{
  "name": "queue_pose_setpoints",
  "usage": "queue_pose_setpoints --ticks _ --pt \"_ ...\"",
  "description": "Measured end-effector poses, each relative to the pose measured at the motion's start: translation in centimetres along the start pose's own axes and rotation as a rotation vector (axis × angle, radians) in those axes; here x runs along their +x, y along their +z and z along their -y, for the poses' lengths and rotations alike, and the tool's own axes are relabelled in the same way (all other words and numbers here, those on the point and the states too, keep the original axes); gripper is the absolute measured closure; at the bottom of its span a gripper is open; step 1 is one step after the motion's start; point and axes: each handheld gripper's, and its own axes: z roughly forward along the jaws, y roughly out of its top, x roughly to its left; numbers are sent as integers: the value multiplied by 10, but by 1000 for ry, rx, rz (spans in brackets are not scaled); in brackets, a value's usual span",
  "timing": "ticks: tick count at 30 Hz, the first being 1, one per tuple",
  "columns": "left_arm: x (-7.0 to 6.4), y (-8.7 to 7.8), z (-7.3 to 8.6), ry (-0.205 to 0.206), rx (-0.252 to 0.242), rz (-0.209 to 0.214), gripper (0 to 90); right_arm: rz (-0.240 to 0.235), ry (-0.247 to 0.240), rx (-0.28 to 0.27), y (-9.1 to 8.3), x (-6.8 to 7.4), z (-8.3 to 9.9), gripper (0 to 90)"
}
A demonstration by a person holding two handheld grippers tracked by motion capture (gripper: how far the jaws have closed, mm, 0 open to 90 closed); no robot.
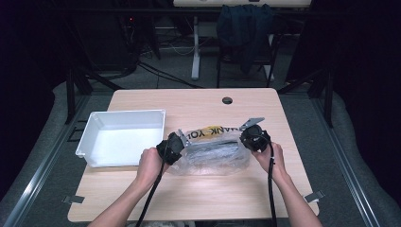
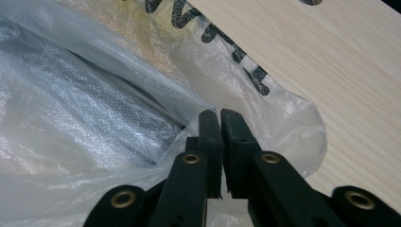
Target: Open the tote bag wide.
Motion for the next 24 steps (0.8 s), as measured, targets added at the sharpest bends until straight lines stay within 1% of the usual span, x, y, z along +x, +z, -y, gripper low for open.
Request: queue_pose_setpoints --ticks 1,3,5,7,8,9,10,12,13,16,17,18,21,22,23,24 --pt "-1 3 0 4 5 -11 828 1 -7 8 1 -1 0 886" --pt "-2 7 -2 8 11 -37 835 -1 -1 12 6 -2 1 889" --pt "-4 11 -4 22 11 -71 839 8 5 20 11 -2 1 891" --pt "-5 15 -6 31 14 -98 842 10 5 29 17 -3 1 893" --pt "-6 17 -7 36 19 -109 844 20 10 33 20 -3 1 893" --pt "-6 20 -7 39 19 -115 844 15 17 33 22 -4 1 893" --pt "-6 21 -8 40 16 -126 843 20 25 32 24 -4 2 894" --pt "-6 25 -9 36 18 -129 843 14 30 39 26 -6 2 894" --pt "-7 28 -9 33 19 -134 841 17 41 27 27 -6 3 894" --pt "-9 34 -10 37 42 -123 839 11 43 61 29 -8 4 894" --pt "-10 37 -11 43 55 -110 840 11 45 70 31 -8 5 894" --pt "-12 39 -10 47 60 -105 841 4 53 80 34 -8 6 894" --pt "-13 39 -9 55 69 -90 848 -24 49 113 38 -8 9 896" --pt "-12 39 -9 52 72 -77 850 -30 51 120 38 -8 9 896" --pt "-12 39 -8 38 74 -53 852 -32 47 115 38 -8 10 897" --pt "-12 40 -7 33 76 -32 853 -42 50 127 37 -8 11 897"
